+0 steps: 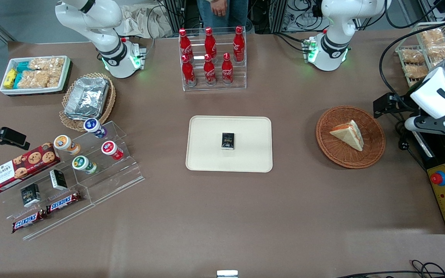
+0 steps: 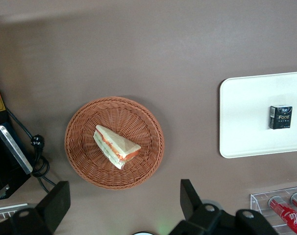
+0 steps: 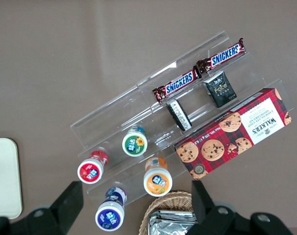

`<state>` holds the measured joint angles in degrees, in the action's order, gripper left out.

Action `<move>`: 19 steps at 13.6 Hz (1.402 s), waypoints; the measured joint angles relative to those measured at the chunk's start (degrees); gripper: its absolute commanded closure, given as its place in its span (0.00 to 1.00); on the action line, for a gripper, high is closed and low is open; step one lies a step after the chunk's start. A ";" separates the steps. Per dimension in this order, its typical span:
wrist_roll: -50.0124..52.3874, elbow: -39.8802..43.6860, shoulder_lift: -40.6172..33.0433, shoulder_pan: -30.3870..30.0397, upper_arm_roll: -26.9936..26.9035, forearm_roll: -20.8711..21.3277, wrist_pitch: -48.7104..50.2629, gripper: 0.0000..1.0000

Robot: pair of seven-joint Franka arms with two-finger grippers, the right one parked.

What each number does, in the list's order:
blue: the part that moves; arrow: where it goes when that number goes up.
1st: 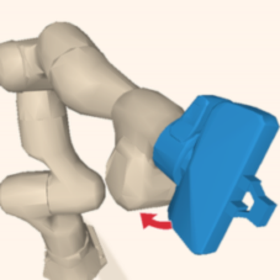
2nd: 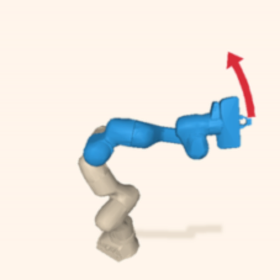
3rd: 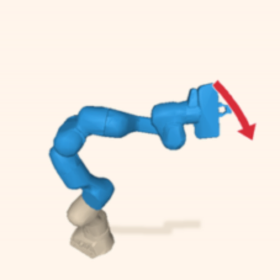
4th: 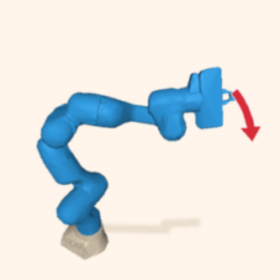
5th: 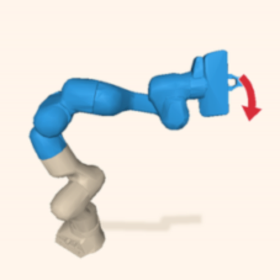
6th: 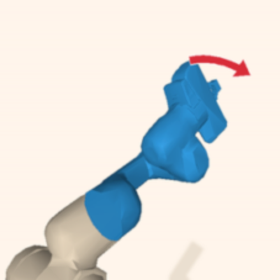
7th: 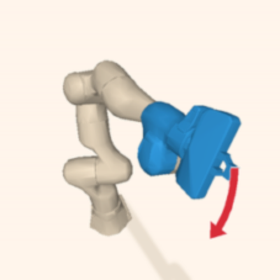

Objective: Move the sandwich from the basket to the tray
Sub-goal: 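Move the left gripper over the wicker basket holding the sandwich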

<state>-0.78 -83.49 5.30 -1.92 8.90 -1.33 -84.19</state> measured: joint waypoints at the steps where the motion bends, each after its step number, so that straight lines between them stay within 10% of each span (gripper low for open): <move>1: 0.00 -0.15 -0.04 0.00 0.00 0.03 0.02 0.00; 12: 15.84 -3.32 -0.76 -0.71 -7.88 -4.83 5.95 0.00; 19: 31.56 -10.20 -4.18 -0.23 -8.78 0.69 -1.61 0.00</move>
<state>30.78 -93.69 1.12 -2.15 0.12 -0.64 -85.80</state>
